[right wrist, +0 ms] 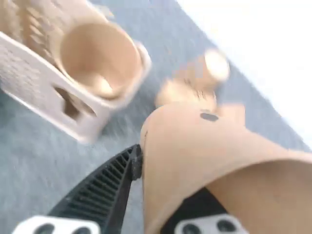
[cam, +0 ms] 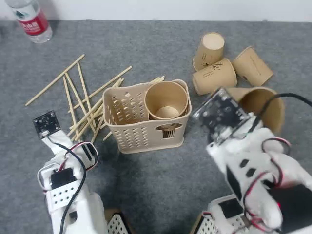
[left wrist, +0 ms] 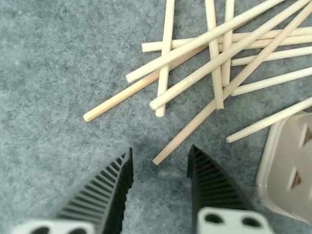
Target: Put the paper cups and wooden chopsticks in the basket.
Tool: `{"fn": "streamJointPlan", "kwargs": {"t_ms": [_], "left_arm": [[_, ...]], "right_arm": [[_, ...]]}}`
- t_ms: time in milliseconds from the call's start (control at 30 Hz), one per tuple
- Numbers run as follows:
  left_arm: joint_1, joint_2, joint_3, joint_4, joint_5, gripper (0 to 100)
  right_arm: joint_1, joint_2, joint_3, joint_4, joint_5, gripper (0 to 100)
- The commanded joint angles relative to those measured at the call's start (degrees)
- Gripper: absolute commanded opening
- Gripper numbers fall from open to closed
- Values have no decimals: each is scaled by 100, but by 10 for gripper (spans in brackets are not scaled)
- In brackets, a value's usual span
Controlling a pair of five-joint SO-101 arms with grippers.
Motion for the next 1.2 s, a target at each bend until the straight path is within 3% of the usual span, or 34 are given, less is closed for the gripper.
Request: {"fn": "streamJointPlan", "kwargs": {"t_ms": [0, 100, 400, 800, 1033, 1167], "left_arm": [[35, -62, -40, -114, 9, 170], [35, -62, -40, -123, 9, 170], [35, -62, -40, -123, 9, 170], [35, -62, -40, -123, 9, 170], [35, -62, -40, -123, 9, 170], [35, -62, -40, -123, 9, 170]], "right_arm": [[-787, 163, -264, -585, -229, 8], [-1182, 787, -264, -690, -281, 8], [-1244, 2809, -492, -1508, -264, 8], [-1244, 3275, -844, -1209, -299, 16], [-1226, 3055, -1116, -576, -879, 247], [-1244, 3064, -1099, -286, -862, 267]]}}
